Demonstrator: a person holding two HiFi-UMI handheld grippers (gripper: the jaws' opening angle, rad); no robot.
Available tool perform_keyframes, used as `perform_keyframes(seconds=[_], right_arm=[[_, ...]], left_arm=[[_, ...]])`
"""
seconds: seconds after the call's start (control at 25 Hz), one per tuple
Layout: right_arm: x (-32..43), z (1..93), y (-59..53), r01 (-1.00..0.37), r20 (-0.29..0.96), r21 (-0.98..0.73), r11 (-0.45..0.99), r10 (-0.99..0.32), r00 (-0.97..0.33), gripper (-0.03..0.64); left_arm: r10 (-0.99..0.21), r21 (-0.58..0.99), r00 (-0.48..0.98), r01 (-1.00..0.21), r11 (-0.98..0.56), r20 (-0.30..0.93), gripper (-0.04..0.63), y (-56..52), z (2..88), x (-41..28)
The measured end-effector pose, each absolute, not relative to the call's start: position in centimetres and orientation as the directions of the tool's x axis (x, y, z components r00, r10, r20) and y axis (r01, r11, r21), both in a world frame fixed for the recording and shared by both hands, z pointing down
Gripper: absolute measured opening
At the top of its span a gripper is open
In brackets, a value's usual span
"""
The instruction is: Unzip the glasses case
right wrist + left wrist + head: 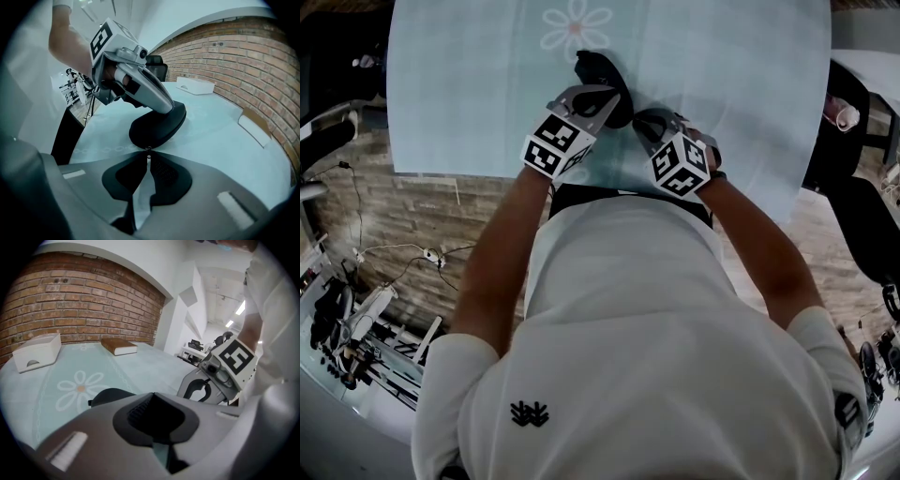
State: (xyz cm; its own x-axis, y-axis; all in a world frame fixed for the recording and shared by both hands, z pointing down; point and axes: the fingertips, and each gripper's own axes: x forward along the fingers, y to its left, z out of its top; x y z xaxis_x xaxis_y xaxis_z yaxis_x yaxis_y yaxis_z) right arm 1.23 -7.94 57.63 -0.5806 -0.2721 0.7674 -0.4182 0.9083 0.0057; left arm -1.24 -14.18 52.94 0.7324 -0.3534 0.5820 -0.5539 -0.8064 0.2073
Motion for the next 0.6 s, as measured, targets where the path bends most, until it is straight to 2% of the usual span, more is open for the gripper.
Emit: perform_keyframes(seconds=[0.28, 0.6], right_arm=[[1.91, 56.97, -7.65, -0.42, 0.762, 0.075, 0.905, -0.323, -0.561, 0.025], [2.09, 57.03, -7.45, -0.413, 0.759, 0.051, 0.909, -0.304, -0.576, 0.023]], left_arm=[[-0.356, 0.214, 0.736, -0.556, -0.803, 0.576, 0.051, -14.21, 52.98, -1.19], [-0.361, 0.211, 0.735, -0.559, -0.801, 0.574, 0.051, -14.23, 52.96, -1.05]])
